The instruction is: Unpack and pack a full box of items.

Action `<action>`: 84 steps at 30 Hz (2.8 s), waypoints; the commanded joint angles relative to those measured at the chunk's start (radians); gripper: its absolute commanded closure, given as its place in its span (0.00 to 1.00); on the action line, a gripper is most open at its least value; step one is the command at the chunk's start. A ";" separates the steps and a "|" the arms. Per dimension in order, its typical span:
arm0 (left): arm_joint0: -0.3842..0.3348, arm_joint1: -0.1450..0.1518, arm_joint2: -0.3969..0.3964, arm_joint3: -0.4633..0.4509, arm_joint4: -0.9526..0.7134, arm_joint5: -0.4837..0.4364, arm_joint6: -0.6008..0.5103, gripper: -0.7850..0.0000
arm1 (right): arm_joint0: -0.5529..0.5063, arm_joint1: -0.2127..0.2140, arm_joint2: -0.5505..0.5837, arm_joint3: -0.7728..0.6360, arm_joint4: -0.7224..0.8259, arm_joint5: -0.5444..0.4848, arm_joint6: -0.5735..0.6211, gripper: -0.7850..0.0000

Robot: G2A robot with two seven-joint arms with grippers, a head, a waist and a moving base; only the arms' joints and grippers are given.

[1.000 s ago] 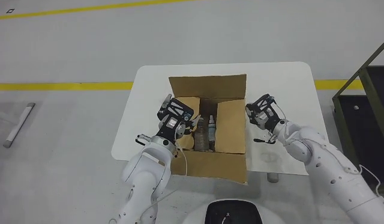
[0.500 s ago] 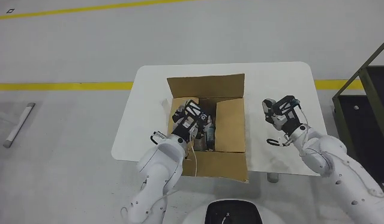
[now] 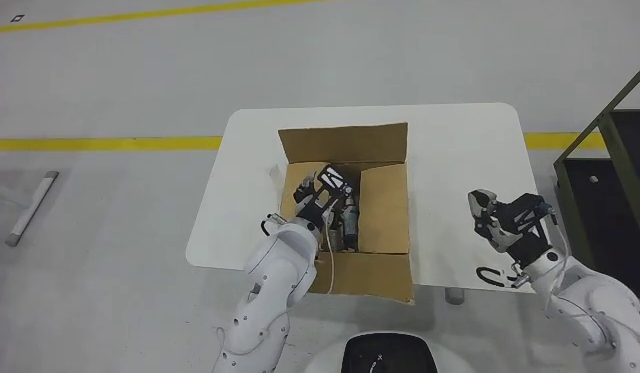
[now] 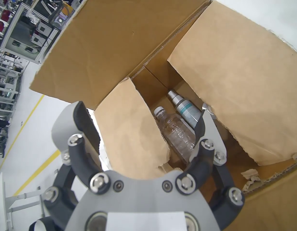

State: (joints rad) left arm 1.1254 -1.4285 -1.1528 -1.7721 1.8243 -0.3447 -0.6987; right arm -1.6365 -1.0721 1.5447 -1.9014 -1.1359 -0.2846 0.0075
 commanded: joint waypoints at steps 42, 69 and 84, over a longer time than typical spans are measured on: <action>-0.070 -0.050 0.022 0.033 -0.024 0.230 -0.287 1.00 | 0.007 -0.015 0.009 -0.007 0.031 -0.023 0.021 1.00; -0.090 -0.035 -0.100 0.026 0.102 0.245 -0.334 0.00 | 0.116 -0.026 -0.072 0.096 0.083 -0.094 0.092 1.00; -0.076 -0.035 -0.121 0.088 0.192 0.263 -0.316 0.00 | 0.158 -0.032 -0.102 0.144 0.075 -0.082 0.102 1.00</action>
State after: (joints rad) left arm 1.0530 -1.4633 -1.2726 -1.6767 2.0156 -0.0819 -1.0159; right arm -1.4758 -1.1047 1.4354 -1.7504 -1.0663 -0.3699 0.1150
